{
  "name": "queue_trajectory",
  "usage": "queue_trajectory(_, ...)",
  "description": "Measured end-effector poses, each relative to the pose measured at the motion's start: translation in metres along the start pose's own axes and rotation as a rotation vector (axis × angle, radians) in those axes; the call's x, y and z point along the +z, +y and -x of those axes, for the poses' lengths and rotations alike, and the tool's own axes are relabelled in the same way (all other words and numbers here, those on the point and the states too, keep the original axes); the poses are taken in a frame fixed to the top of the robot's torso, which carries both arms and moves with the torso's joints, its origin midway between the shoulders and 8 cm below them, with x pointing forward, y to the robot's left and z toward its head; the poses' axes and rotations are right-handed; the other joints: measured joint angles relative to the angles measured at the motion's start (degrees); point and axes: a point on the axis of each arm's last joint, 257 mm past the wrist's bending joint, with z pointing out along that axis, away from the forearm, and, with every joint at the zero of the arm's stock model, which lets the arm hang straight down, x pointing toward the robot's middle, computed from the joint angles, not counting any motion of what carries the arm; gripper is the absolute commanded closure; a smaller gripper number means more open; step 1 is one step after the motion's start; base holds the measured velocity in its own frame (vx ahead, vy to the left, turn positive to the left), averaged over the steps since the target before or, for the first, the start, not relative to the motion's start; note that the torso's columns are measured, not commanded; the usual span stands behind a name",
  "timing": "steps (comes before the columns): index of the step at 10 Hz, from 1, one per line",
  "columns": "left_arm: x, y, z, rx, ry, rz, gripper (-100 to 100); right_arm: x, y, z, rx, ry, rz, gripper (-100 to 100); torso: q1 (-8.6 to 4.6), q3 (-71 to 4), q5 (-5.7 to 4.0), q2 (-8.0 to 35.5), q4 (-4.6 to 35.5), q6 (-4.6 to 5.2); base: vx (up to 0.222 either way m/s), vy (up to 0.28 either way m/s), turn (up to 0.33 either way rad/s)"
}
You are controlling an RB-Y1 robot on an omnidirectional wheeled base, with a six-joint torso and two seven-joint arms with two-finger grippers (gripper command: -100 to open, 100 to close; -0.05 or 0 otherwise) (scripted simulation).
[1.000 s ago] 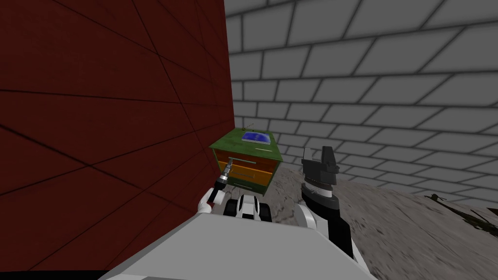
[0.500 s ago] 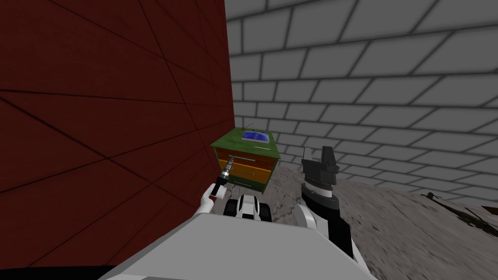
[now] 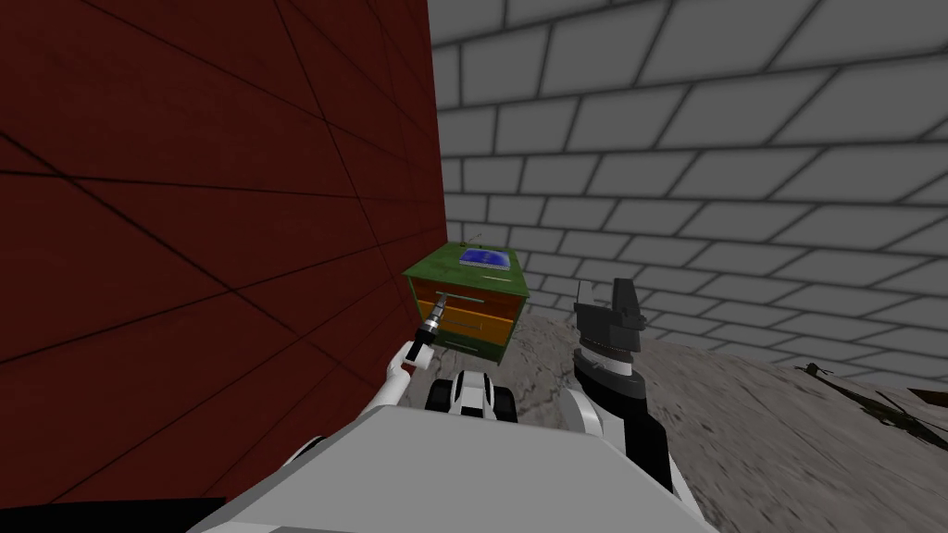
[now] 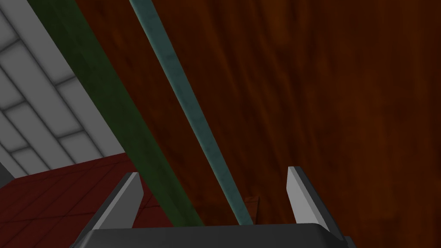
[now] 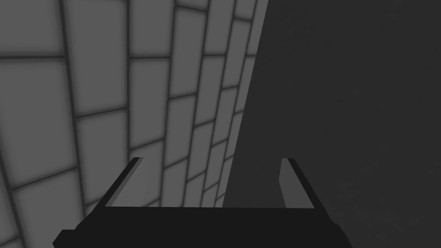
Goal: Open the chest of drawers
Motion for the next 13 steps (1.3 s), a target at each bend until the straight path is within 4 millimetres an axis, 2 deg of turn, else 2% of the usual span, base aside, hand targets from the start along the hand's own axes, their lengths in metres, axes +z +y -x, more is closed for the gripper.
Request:
queue_trajectory(3, 0.011, 0.000, 0.000, -0.003, 0.002, 0.021, -100, 0.000, 0.000, 0.000, 0.000, 0.000, 0.000, 0, 0.01, 0.01, 0.00, 0.02, 0.00, 0.00, -0.031, -0.009, 0.002)
queue_trajectory(4, 0.012, 0.001, 0.000, -0.004, 0.003, 0.023, -100, 0.000, 0.000, 0.000, 0.000, 0.000, 0.000, 0, 0.02, -0.01, 0.01, -0.02, -0.01, 0.00, -0.040, -0.016, -0.350)
queue_trajectory(5, 0.008, 0.011, 0.013, 0.003, -0.016, 0.039, -100, 0.000, 0.000, 0.000, 0.000, 0.000, 0.000, 0, -0.03, 0.04, 0.00, 0.07, 0.01, 0.06, -0.097, -0.036, -0.477)
queue_trajectory(6, 0.003, 0.018, 0.038, 0.016, -0.047, 0.052, -100, 0.000, 0.000, 0.000, 0.000, 0.000, 0.000, 0, -0.08, 0.14, -0.03, 0.24, 0.07, 0.02, -0.090, -0.019, -0.156)
queue_trajectory(7, 0.003, 0.022, 0.052, 0.020, -0.063, 0.062, -100, 0.000, 0.000, 0.000, 0.000, 0.000, 0.000, 0, 0.03, 0.11, 0.00, 0.16, 0.06, -0.04, -0.044, -0.004, 0.034)
queue_trajectory(8, 0.004, 0.026, 0.055, 0.020, -0.068, 0.068, -100, 0.000, 0.000, 0.000, 0.000, 0.000, 0.000, 0, 0.09, -0.02, 0.03, -0.05, -0.01, -0.03, -0.049, -0.019, -0.301)
queue_trajectory(9, 0.002, 0.034, 0.071, 0.027, -0.091, 0.079, -100, 0.000, 0.000, 0.000, 0.000, 0.000, 0.000, 0, 0.01, -0.05, 0.01, -0.06, -0.02, 0.05, -0.086, -0.028, -0.431)
queue_trajectory(12, -0.012, 0.057, 0.145, 0.058, -0.202, 0.125, -100, 0.000, 0.000, 0.000, 0.000, 0.000, 0.000, 0, -0.12, 0.11, -0.03, 0.16, 0.05, 0.01, -0.111, -0.053, -0.387)
queue_trajectory(13, -0.015, 0.063, 0.163, 0.065, -0.226, 0.133, -100, 0.000, 0.000, 0.000, 0.000, 0.000, 0.000, 0, 0.07, 0.00, 0.00, -0.01, 0.00, -0.05, -0.075, -0.042, -0.349)
